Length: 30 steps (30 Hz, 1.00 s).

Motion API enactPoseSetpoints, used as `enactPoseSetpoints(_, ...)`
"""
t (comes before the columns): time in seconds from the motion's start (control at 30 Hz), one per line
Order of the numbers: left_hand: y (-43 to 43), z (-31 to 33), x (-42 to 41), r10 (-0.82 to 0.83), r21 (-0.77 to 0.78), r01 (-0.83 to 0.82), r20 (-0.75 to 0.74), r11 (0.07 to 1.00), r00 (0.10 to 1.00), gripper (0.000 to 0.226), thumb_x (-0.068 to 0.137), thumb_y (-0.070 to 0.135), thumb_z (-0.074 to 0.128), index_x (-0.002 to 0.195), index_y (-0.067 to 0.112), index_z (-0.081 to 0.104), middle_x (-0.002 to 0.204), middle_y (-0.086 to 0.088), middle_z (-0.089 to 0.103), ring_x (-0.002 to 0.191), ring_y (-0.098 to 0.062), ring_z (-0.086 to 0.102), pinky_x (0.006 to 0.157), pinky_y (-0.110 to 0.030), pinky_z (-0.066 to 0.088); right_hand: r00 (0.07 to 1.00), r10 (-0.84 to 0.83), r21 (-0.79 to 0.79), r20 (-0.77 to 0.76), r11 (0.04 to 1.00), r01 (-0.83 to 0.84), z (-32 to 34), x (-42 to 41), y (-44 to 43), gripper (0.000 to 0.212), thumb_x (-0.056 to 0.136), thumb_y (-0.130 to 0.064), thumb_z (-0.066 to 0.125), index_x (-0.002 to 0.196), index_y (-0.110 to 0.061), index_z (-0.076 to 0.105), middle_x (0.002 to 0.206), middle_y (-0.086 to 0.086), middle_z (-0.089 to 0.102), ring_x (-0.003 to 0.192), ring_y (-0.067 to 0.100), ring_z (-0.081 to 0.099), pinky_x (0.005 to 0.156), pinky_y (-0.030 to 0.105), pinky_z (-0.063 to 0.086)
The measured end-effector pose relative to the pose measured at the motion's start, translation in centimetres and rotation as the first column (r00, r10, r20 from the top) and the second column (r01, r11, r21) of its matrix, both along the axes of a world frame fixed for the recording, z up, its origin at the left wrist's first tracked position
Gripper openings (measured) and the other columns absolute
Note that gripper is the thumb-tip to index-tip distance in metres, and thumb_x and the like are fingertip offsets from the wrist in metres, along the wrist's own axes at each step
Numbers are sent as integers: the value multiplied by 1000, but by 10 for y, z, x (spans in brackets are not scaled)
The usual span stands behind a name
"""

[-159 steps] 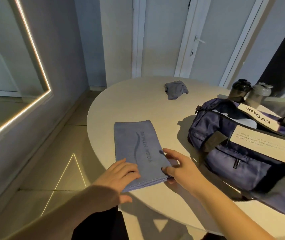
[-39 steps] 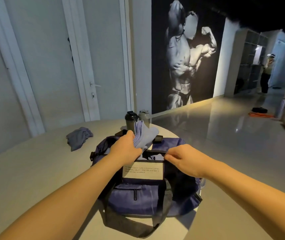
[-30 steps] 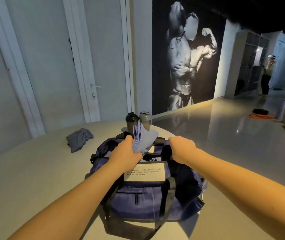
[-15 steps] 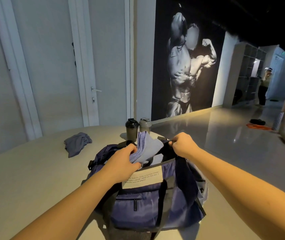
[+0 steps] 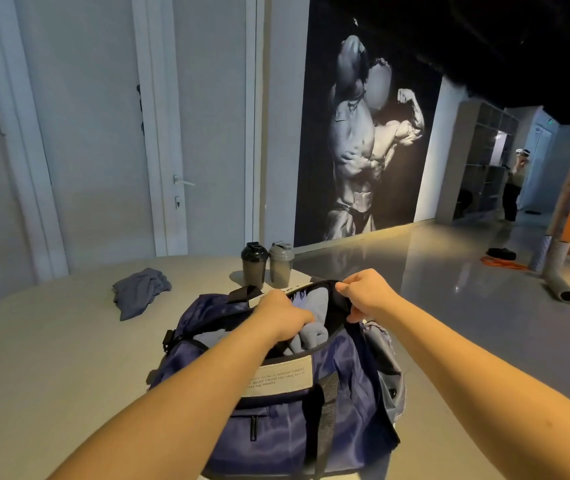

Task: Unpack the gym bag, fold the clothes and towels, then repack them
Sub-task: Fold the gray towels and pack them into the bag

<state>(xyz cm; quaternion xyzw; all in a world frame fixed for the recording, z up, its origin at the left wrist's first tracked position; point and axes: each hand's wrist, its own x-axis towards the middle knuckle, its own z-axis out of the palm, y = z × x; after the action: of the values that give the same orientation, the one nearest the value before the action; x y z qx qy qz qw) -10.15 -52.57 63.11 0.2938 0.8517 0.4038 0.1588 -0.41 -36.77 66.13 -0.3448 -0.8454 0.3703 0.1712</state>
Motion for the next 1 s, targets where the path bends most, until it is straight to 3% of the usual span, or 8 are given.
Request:
enactPoseSetpoints(0.1, 18, -14, 13, 62, 35, -65, 89, 997, 994, 48, 79, 31, 76, 115, 5, 58, 106, -12, 64, 96, -31, 63, 72, -32, 47, 998, 67, 97, 20, 993, -69, -4, 10, -3, 24, 103, -23, 56, 119, -9, 69, 79, 6, 73, 52, 20, 71, 53, 22, 52)
enactPoseSetpoints(0.17, 22, -21, 16, 92, 58, -99, 118, 993, 989, 50, 79, 29, 77, 119, 4, 58, 112, -13, 64, 102, -32, 63, 81, -35, 52, 988, 154, 192, -4, 970, -151, -10, 23, -7, 35, 102, -20, 55, 137, -16, 57, 117, 3, 68, 54, 18, 72, 61, 23, 55)
enactPoseSetpoints(0.23, 24, -23, 17, 97, 74, -109, 147, 991, 984, 51, 78, 29, 80, 118, 5, 59, 113, -12, 65, 101, -32, 63, 90, -38, 55, 966, 257, 291, -25, 926, -239, -14, 40, -17, 39, 101, -20, 52, 140, -23, 49, 129, -5, 61, 61, 15, 72, 74, 28, 58)
enactPoseSetpoints(0.43, 24, -13, 27, 127, 39, -134, 158, 990, 979, 60, 74, 34, 85, 121, 6, 60, 115, -12, 66, 102, -32, 64, 95, -43, 56, 884, 395, 353, 251, 813, -464, -19, 81, -28, 33, 97, -30, 55, 129, -38, 51, 119, -19, 61, 101, 4, 62, 96, 29, 51)
enactPoseSetpoints(0.53, 27, -12, 30, 124, 9, -127, 144, 992, 982, 63, 77, 33, 82, 127, 4, 56, 119, -12, 63, 106, -32, 62, 97, -42, 54, 848, 376, 426, 373, 743, -517, -18, 91, -26, 32, 92, -30, 58, 122, -41, 52, 108, -20, 56, 103, -1, 45, 96, 26, 32)
enactPoseSetpoints(0.8, 28, -8, 41, 94, -111, -87, 63, 990, 994, 71, 88, 44, 74, 139, 3, 47, 134, -14, 59, 122, -31, 57, 105, -38, 48, 862, 413, 483, 293, 714, -506, -16, 96, -19, 25, 94, -21, 67, 107, -42, 64, 101, -19, 50, 102, 10, 43, 88, 27, 44)
enactPoseSetpoints(0.9, 33, -11, 50, 27, -127, -17, 80, 992, 996, 90, 82, 61, 73, 145, 3, 45, 138, -15, 57, 125, -32, 55, 104, -38, 47, 827, 457, 539, 326, 629, -560, -19, 97, -18, 16, 90, -23, 62, 97, -36, 70, 97, -20, 53, 104, 4, 40, 95, 24, 32)
enactPoseSetpoints(1.0, 28, -13, 46, 10, -71, -3, 90, 997, 996, 73, 90, 52, 69, 140, 3, 51, 132, -15, 61, 117, -31, 58, 90, -34, 47, 781, 498, 548, 377, 560, -622, -26, 99, -18, 12, 84, -27, 61, 93, -31, 67, 106, -21, 55, 116, -1, 39, 104, 20, 21)
